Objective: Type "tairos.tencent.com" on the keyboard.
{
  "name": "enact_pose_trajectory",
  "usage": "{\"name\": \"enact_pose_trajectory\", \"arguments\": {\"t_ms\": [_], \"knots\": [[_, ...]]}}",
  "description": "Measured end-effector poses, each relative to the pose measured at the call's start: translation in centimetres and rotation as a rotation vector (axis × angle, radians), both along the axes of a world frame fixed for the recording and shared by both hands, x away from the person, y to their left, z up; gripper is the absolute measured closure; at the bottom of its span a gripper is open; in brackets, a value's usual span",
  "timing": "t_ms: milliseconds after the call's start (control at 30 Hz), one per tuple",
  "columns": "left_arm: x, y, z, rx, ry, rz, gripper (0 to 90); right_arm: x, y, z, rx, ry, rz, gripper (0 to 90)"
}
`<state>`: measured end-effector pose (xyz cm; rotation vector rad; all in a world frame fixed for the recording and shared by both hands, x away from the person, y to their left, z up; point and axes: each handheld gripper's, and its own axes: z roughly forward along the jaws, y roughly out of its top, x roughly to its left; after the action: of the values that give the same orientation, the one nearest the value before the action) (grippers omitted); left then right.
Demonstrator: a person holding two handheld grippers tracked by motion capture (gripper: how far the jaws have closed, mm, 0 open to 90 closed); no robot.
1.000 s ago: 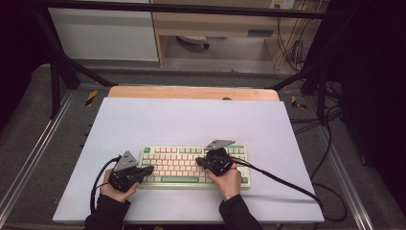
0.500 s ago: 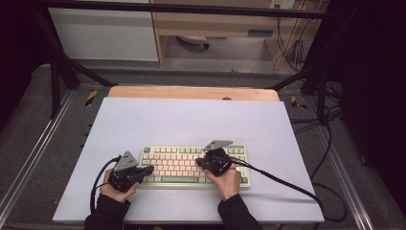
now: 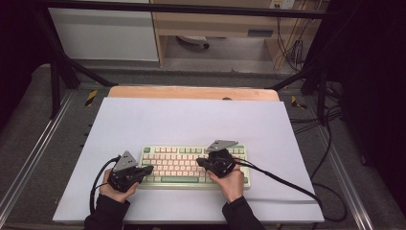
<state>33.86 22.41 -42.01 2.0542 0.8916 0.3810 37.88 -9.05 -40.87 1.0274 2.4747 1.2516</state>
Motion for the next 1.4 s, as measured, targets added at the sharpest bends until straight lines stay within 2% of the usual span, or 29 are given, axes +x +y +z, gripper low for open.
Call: {"name": "enact_pose_trajectory", "arguments": {"t_ms": [500, 967, 1400], "knots": [[0.0, 0.0, 0.0, 0.002, -0.003, -0.001, 89.9, -1.4, 0.4, 0.0, 0.022, 0.005, 0.037, 90.0], [0.0, -0.1, 0.0, 0.002, -0.004, -0.002, 89.9, -1.4, 1.9, -1.2, 0.020, 0.031, 0.062, 90.0], [-0.1, -0.1, 0.0, 0.003, -0.004, -0.003, 89.9, -1.2, 2.3, -2.2, 0.001, 0.044, 0.064, 90.0]]}}
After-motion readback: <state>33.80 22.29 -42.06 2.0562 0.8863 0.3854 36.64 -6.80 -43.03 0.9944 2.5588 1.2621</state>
